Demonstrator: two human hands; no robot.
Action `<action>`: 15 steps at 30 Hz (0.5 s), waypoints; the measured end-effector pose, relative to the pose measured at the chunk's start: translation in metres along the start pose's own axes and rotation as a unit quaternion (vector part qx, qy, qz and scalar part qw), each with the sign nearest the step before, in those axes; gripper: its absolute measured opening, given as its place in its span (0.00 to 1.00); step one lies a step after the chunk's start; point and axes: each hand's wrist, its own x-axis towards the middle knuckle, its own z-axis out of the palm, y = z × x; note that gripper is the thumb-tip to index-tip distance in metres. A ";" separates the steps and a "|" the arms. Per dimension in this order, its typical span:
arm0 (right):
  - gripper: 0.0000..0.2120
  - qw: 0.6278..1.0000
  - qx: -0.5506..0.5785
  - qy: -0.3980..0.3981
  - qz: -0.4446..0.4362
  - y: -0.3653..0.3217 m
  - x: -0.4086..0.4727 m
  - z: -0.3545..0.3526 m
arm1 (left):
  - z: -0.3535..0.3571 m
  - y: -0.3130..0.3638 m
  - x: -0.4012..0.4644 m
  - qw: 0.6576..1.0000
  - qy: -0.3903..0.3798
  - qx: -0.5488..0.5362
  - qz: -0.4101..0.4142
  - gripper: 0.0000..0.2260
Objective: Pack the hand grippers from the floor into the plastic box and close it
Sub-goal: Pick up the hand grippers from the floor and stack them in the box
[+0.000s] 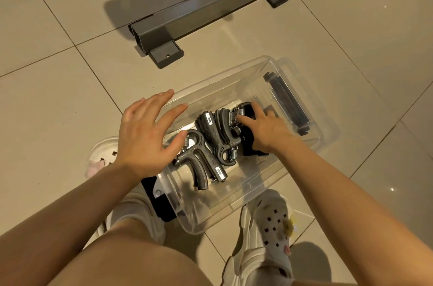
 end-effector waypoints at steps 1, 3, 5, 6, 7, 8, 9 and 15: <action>0.38 1.000 0.000 0.005 0.002 0.000 -0.001 0.004 | 0.000 0.000 0.000 1.000 -0.001 0.000 0.000 0.22; 0.39 1.000 0.001 0.011 0.005 -0.001 -0.002 0.009 | 0.000 0.000 0.000 1.000 0.001 -0.001 0.000 0.22; 0.40 1.000 0.002 0.006 0.008 -0.002 0.000 0.009 | 0.000 0.000 0.000 1.000 0.003 -0.002 0.002 0.21; 0.40 1.000 0.002 0.000 0.011 -0.003 0.000 0.008 | 0.001 0.000 0.000 1.000 0.004 -0.003 0.003 0.21; 0.40 1.000 0.002 -0.006 0.014 -0.003 0.001 0.007 | 0.001 0.000 0.000 1.000 0.005 -0.004 0.003 0.21; 0.40 1.000 0.001 -0.010 0.017 -0.003 0.001 0.006 | 0.001 0.000 0.000 1.000 0.005 -0.004 0.003 0.21; 0.40 1.000 -0.001 -0.013 0.020 -0.003 0.001 0.006 | 0.001 0.000 0.000 1.000 0.005 -0.005 0.003 0.21; 0.42 0.999 0.000 -0.012 0.032 -0.004 -0.002 0.010 | 0.002 -0.002 -0.001 1.000 0.006 -0.009 0.003 0.21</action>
